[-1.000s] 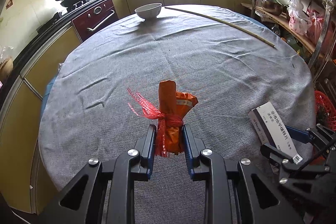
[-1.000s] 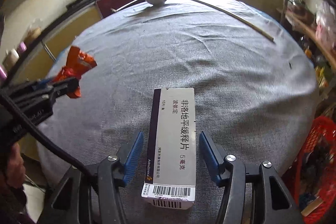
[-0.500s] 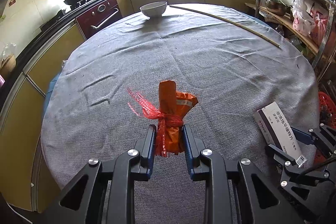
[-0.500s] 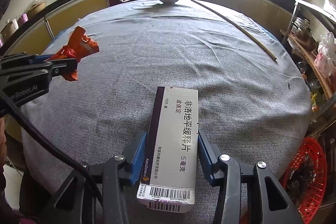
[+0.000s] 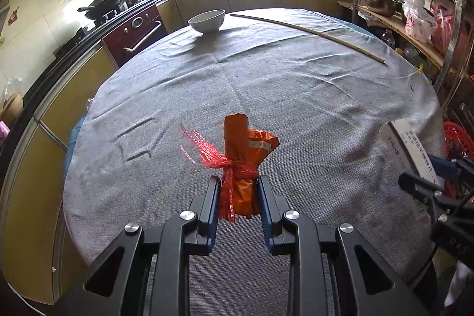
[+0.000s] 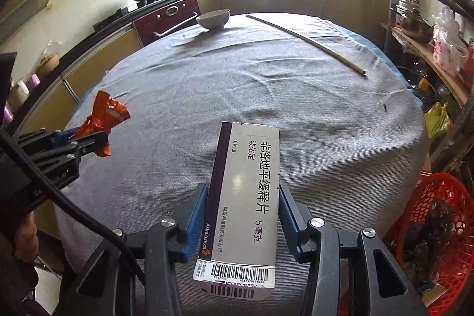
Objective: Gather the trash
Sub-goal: 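Carry the orange wrapper and white box over the red basket with both tools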
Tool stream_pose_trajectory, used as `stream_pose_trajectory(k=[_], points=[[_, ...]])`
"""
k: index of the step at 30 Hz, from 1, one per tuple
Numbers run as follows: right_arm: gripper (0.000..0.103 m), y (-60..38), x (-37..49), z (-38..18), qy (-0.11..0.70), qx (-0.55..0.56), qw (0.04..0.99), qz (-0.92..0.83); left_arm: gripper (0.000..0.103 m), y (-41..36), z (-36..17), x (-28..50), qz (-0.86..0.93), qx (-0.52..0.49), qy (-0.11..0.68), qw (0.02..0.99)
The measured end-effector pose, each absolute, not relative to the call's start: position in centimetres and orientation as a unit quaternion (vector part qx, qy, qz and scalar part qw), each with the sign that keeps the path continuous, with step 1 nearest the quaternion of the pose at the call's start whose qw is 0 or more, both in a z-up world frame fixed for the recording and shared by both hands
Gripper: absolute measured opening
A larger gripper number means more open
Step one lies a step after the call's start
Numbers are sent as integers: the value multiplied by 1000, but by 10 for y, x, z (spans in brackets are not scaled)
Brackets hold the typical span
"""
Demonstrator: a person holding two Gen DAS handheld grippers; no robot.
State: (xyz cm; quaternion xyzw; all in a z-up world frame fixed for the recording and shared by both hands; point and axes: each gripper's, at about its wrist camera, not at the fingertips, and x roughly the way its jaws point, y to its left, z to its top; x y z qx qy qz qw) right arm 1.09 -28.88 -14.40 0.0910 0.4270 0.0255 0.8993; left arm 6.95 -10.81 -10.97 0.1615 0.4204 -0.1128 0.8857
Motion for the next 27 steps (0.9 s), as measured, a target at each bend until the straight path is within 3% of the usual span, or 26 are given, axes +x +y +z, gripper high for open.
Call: stream_pose_trajectory(k=[27], points=[[49,-355,-29,-124,374,132,918,-19,26,-179,-90,60,-160,226,388,879]])
